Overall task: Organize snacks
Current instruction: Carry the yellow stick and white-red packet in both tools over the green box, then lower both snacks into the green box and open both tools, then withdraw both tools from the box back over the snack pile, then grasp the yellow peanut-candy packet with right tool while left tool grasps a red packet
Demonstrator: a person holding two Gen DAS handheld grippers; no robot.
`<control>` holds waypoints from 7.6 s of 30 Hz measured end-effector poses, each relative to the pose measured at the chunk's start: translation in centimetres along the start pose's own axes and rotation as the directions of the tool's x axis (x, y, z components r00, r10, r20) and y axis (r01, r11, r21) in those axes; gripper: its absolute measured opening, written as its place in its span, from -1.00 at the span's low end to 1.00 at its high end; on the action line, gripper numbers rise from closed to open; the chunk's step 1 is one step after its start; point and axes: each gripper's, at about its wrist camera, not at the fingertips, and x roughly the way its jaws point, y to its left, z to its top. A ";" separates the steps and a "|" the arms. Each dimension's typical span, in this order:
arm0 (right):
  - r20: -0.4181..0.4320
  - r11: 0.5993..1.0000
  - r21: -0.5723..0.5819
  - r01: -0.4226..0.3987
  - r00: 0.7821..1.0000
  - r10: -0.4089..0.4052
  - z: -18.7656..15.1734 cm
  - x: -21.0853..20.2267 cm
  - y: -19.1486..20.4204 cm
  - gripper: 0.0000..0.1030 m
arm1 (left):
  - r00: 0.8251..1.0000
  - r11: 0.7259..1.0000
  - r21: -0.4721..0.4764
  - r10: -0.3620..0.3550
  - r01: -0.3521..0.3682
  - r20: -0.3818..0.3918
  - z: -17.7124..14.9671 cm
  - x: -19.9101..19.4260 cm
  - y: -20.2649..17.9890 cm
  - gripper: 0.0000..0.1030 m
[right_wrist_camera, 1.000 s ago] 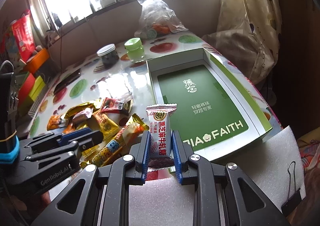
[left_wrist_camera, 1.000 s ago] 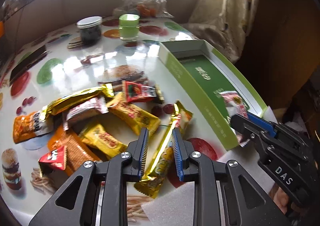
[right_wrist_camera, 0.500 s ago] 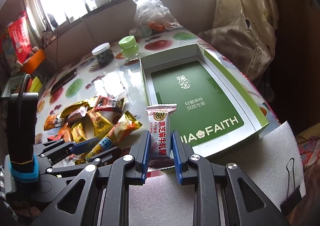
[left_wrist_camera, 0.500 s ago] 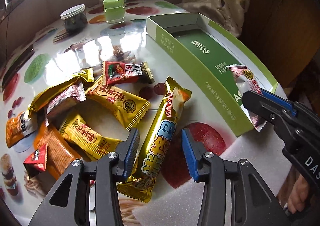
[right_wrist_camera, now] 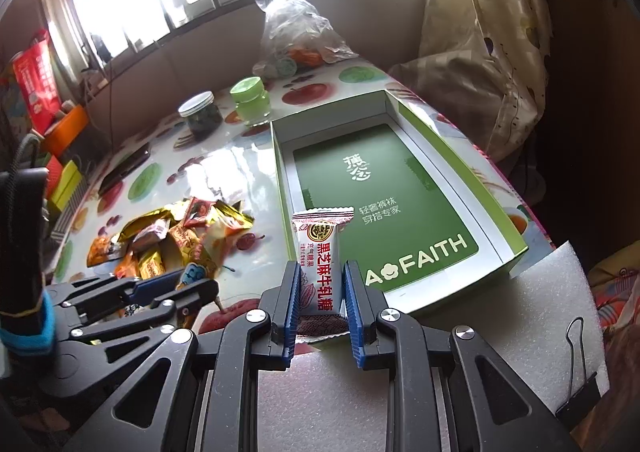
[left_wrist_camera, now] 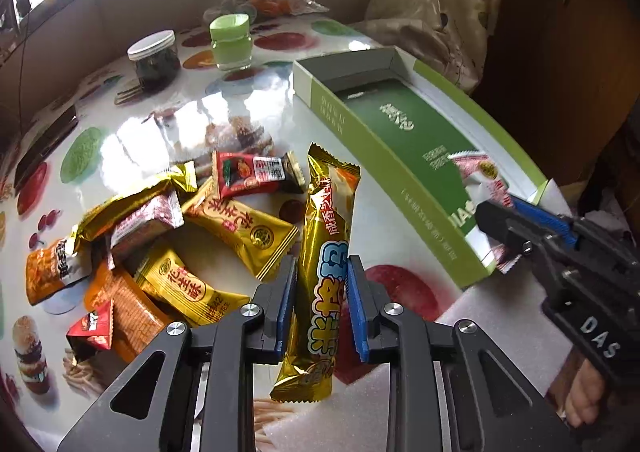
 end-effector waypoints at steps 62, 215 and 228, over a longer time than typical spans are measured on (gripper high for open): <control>0.004 1.000 0.023 0.017 1.000 -0.017 4.8 1.6 -6.8 -0.60 | 0.984 0.972 -0.161 -0.176 0.173 -0.004 7.5 1.7 -4.7 -0.53; -0.149 0.941 -0.304 -0.150 0.983 0.108 0.0 8.5 10.7 -0.32 | 0.992 0.920 -0.375 0.126 -0.117 -0.001 -6.9 -3.4 15.1 0.07; -0.170 0.934 -0.319 -0.158 0.980 0.107 -1.1 7.9 11.1 -0.32 | 0.998 0.885 -0.462 0.069 -0.056 0.011 -6.7 -2.9 16.8 0.08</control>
